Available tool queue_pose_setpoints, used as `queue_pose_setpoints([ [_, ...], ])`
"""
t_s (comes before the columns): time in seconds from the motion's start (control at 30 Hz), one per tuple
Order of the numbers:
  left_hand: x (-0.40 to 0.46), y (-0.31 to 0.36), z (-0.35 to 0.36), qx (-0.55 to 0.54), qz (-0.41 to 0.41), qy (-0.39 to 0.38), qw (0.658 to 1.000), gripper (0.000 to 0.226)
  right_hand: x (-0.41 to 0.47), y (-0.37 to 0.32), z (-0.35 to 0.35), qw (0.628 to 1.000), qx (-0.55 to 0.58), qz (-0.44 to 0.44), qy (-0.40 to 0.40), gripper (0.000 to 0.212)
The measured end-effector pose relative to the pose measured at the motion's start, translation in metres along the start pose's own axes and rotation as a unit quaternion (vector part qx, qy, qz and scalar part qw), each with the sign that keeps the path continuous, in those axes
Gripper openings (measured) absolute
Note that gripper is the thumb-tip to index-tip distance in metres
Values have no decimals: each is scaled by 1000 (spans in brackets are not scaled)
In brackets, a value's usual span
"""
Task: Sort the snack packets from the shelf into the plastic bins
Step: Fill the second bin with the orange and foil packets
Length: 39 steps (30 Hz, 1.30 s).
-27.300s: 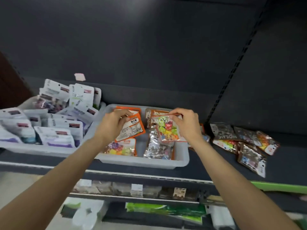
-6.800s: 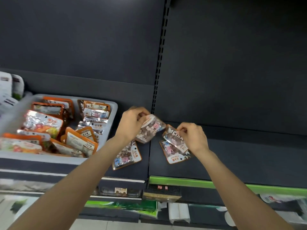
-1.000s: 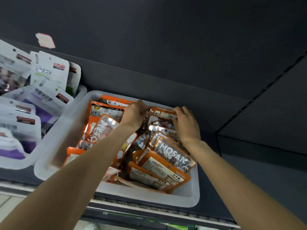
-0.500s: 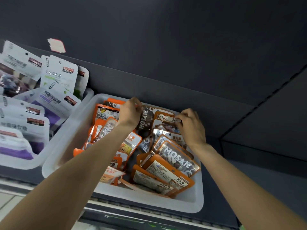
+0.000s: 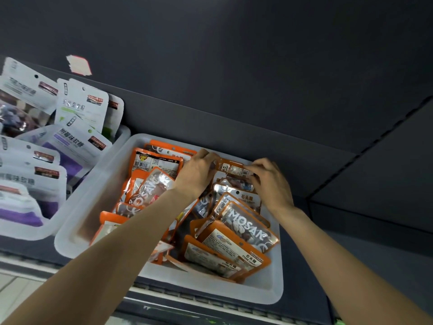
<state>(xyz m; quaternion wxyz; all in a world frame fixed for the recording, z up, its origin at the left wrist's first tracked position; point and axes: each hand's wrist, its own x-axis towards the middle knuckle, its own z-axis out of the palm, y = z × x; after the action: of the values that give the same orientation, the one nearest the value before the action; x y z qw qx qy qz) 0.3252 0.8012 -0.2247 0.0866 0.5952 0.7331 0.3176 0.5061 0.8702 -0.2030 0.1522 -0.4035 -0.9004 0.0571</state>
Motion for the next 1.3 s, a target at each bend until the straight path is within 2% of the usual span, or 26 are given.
queue_pose_setpoints([
  [0.1,3,4,5,-76,-51,9,996,34,-1,0,-1,1000,10,7,-4,34],
  [0.27,5,11,7,-106,-53,-8,993,24,-1,-1,-3,1000,-3,6,-23,36],
  [0.43,-6,16,-8,-107,-49,-101,988,25,-3,-2,-14,996,57,45,-55,40],
  [0.53,-11,21,-21,-86,-54,-138,985,18,-8,-4,-19,992,69,55,-91,40],
  [0.7,-22,32,-33,-104,-66,-217,968,12,-14,-10,-29,988,77,71,-117,18],
  [0.9,-40,42,-48,-140,-49,-234,961,7,-33,-10,-43,984,93,41,-146,13],
  [0.97,-42,46,-51,-159,-76,-235,956,20,-41,-12,-43,982,118,37,-143,11],
  [1.07,-38,52,-52,-122,-134,-205,962,40,-45,-18,-42,976,150,48,-147,11],
  [1.13,-32,55,-52,-102,-176,-216,955,39,-43,-20,-42,975,148,53,-154,9],
  [1.23,-25,55,-50,-152,-257,-229,927,28,-43,-20,-43,974,151,65,-159,6],
  [1.3,-23,51,-49,-162,-270,-217,924,22,-43,-21,-45,969,167,72,-169,5],
])
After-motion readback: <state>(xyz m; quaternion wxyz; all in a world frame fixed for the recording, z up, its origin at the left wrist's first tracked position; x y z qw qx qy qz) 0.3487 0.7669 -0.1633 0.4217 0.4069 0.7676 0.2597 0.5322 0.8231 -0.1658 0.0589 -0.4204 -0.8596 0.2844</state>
